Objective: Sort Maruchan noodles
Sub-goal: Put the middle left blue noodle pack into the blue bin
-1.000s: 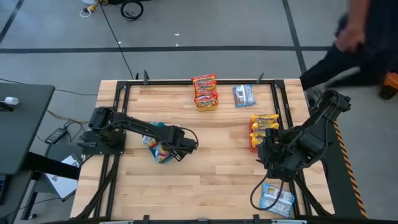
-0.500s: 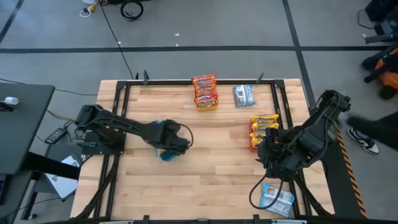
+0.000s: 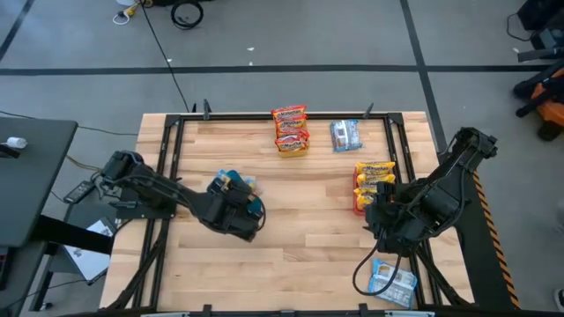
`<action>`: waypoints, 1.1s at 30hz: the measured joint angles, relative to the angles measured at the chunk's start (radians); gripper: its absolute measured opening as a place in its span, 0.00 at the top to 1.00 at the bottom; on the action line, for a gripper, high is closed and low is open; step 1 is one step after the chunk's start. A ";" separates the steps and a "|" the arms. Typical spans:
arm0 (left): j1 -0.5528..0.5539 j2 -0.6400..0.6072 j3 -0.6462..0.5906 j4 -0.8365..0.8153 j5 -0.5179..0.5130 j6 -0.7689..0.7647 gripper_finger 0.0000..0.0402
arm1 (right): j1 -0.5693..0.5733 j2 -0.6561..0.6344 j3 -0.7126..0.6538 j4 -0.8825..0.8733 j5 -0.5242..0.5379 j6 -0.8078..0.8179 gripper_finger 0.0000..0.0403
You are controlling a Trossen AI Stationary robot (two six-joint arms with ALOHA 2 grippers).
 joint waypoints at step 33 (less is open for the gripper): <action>-0.127 0.024 -0.220 0.336 0.215 0.233 0.74 | -0.061 0.000 0.000 -0.107 -0.016 0.242 0.38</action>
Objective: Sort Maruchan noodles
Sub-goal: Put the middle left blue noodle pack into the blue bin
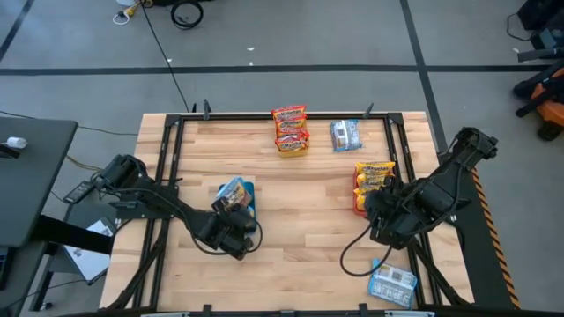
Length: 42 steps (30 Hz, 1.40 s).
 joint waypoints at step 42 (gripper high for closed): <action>0.291 -0.184 0.242 -0.220 0.710 0.559 0.40 | 0.215 0.328 0.000 0.288 -0.586 -0.411 0.38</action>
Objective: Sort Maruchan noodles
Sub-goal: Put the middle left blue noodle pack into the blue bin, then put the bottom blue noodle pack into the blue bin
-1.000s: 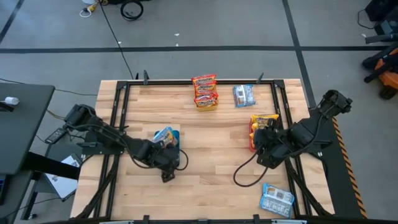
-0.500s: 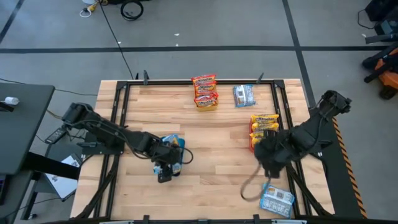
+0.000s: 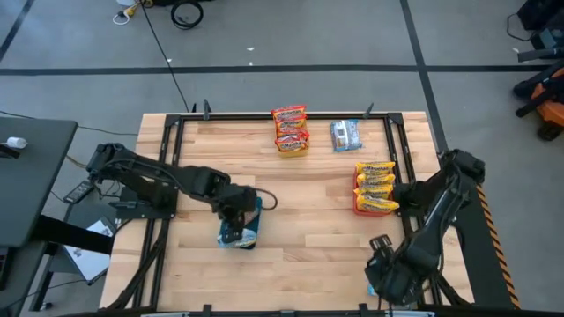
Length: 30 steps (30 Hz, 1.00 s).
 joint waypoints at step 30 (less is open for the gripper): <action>-0.033 -0.023 0.037 0.008 -0.269 -0.062 0.40 | 0.181 0.356 0.003 0.198 0.214 0.220 0.59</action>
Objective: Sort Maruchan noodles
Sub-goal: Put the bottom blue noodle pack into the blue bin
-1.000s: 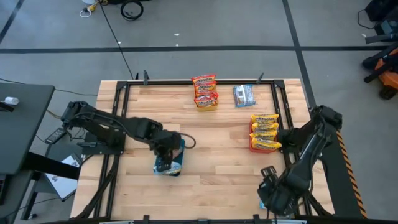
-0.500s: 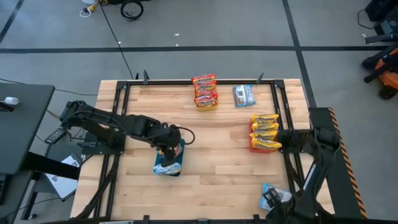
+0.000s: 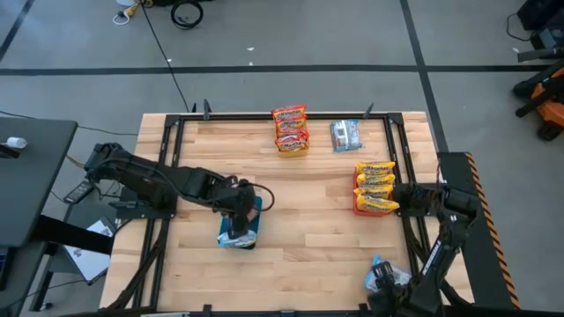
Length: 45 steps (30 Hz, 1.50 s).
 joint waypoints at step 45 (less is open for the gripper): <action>-0.033 -0.051 -0.001 0.452 -0.143 0.994 0.23 | -0.784 -0.479 0.005 0.363 -0.057 -0.188 0.99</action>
